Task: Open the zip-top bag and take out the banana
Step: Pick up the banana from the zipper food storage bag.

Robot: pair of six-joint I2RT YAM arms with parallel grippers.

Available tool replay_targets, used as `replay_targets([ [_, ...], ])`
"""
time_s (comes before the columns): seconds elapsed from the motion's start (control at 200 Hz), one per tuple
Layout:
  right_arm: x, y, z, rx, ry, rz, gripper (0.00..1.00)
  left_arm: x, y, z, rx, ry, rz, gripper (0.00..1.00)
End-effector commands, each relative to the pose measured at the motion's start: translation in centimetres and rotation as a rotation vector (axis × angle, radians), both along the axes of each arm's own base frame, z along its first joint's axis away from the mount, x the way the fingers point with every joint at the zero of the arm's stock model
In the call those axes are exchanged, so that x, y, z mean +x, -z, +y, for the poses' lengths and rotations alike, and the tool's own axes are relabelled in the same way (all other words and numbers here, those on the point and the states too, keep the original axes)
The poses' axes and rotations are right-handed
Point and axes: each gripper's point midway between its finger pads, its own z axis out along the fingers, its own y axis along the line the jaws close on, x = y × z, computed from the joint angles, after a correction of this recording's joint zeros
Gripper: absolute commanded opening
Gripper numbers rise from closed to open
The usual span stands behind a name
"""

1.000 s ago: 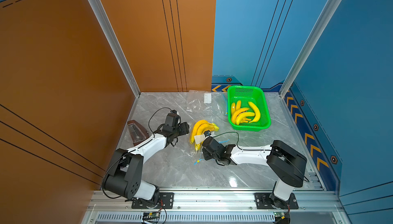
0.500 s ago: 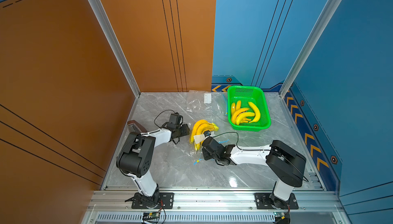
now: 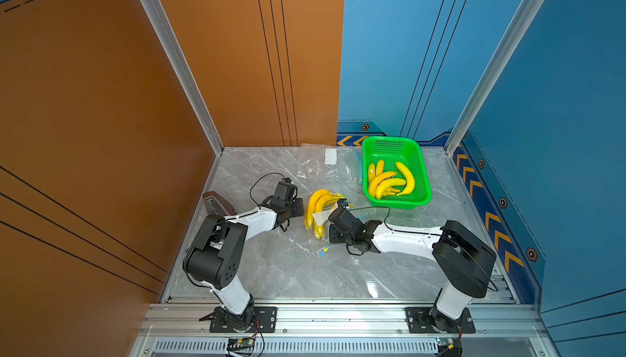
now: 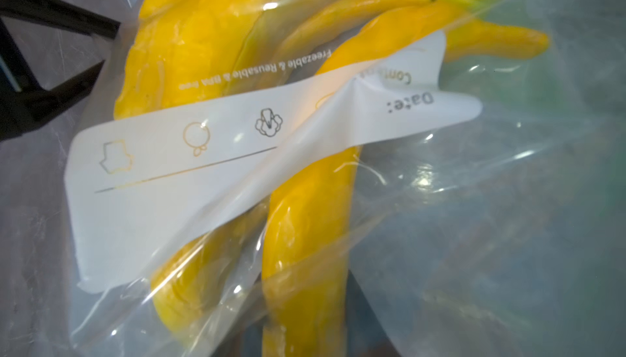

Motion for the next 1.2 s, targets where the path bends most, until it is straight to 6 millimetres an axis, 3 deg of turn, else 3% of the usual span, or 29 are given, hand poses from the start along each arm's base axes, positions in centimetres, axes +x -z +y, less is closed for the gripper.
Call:
replay_targets([
  [0.0,-0.9,-2.6,0.3,0.051,0.017,0.016,0.26,0.1,-1.3,2.0,0.096,-0.042,-0.075,0.0],
  [0.175,-2.3,-4.5,0.1,0.052,-0.028,-0.034,0.26,0.1,-2.9,4.0,0.156,-0.083,-0.13,0.0],
  [0.43,-4.4,-3.0,0.6,-0.023,-0.122,-0.093,0.27,1.1,-5.7,6.1,0.137,-0.139,-0.193,0.0],
  [0.781,-6.5,-1.6,1.2,-0.013,-0.238,-0.05,0.26,1.9,-4.9,8.0,0.124,-0.178,-0.16,0.0],
  [1.046,-10.8,-0.5,1.4,-0.052,-0.481,-0.032,0.26,2.5,-4.0,11.4,0.161,-0.276,-0.097,0.0],
  [1.196,-12.9,0.1,1.1,-0.126,-0.597,-0.033,0.26,2.8,-4.1,12.0,0.154,-0.303,-0.095,0.0],
])
